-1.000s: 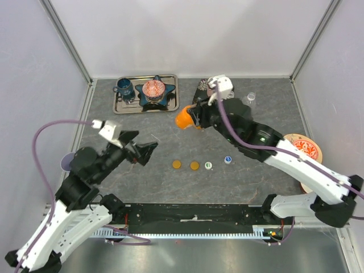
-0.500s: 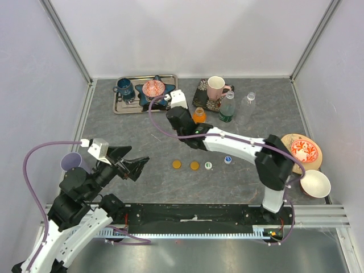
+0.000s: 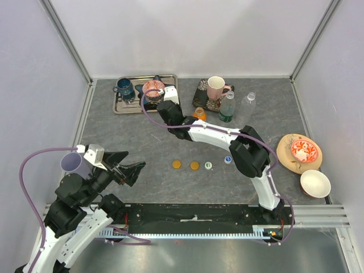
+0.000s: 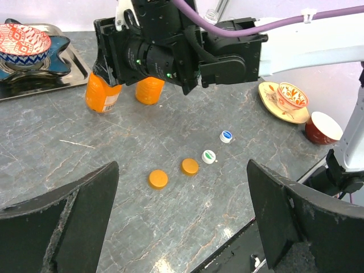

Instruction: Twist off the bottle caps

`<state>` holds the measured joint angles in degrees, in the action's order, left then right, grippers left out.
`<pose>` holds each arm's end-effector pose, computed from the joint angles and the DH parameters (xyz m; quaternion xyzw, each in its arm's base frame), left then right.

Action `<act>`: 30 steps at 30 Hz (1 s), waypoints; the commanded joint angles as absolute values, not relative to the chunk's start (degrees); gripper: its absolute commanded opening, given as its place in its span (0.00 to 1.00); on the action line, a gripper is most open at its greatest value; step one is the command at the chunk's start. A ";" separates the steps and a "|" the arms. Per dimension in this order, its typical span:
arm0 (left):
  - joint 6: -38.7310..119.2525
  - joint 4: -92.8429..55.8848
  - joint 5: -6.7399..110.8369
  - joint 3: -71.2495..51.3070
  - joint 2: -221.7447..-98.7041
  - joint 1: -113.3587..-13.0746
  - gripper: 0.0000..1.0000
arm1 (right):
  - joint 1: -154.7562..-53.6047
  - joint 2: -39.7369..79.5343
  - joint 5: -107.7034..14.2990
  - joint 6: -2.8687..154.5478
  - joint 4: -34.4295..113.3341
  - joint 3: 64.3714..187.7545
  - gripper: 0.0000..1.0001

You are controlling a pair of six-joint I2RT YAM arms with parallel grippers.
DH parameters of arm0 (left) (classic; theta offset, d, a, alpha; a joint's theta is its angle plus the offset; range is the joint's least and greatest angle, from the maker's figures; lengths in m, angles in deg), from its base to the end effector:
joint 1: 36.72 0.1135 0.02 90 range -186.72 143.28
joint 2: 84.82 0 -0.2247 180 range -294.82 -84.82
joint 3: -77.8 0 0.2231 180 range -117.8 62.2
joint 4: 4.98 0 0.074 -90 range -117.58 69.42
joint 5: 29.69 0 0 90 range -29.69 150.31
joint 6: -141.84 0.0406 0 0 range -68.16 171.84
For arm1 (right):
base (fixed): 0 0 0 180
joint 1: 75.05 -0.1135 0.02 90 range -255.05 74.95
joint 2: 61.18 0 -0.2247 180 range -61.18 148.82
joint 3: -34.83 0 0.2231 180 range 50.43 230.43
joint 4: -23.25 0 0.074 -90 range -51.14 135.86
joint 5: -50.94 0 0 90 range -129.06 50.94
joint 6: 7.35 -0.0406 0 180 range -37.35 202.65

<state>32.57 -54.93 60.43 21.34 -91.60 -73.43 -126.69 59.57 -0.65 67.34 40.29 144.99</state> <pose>0.0448 -0.0333 0.3096 0.1067 0.7007 -0.3304 0.6233 0.2978 0.3356 0.2165 -0.0900 0.8207 0.0350 0.5631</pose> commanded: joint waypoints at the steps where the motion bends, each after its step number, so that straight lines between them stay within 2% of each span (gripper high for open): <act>1: 31.10 -55.21 61.54 20.36 -92.37 -73.19 1.00 | -125.86 62.65 -0.74 65.43 43.33 149.74 0.00; 5: 31.19 -54.51 61.19 20.62 -93.61 -73.28 0.99 | -125.33 63.27 -1.62 64.99 44.74 150.01 0.00; 8: 31.19 -53.55 61.01 21.06 -94.22 -73.28 1.00 | -125.15 63.18 -2.49 64.99 45.53 149.92 0.07; 11: 31.19 -52.84 60.84 21.33 -94.83 -73.28 0.99 | -125.06 62.66 -3.03 65.25 45.71 149.22 0.29; 12: 31.27 -52.66 60.75 21.33 -95.01 -73.28 1.00 | -125.06 62.22 -3.20 65.34 45.63 149.22 0.41; 14: 31.27 -52.40 60.66 21.24 -95.63 -73.28 0.99 | -125.06 61.60 -3.20 65.34 45.71 148.96 0.53; 15: 31.27 -52.31 60.66 21.24 -95.72 -73.28 1.00 | -125.15 61.25 -3.11 65.43 45.71 148.87 0.62; 17: 31.45 -52.31 60.75 21.15 -95.98 -73.19 1.00 | -125.06 60.11 -3.03 65.43 45.80 148.60 0.70; 18: 31.45 -52.31 60.84 21.15 -96.07 -73.19 0.99 | -125.06 59.76 -3.03 65.43 45.89 148.60 0.77; 21: 31.63 -52.31 61.01 21.15 -96.24 -73.28 1.00 | -125.06 57.74 -2.68 65.60 45.80 148.86 0.85; 24: 31.71 -52.22 61.19 21.24 -96.33 -73.28 1.00 | -125.06 54.58 -2.50 66.30 46.06 149.39 0.89; 30: 30.84 -51.79 63.91 21.94 -97.65 -73.28 1.00 | -125.15 41.23 -1.88 66.14 49.58 148.35 0.91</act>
<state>32.57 -54.30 60.93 21.34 -96.02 -73.43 -125.12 53.80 -3.14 66.21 49.58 147.55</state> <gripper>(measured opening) 0.993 0.906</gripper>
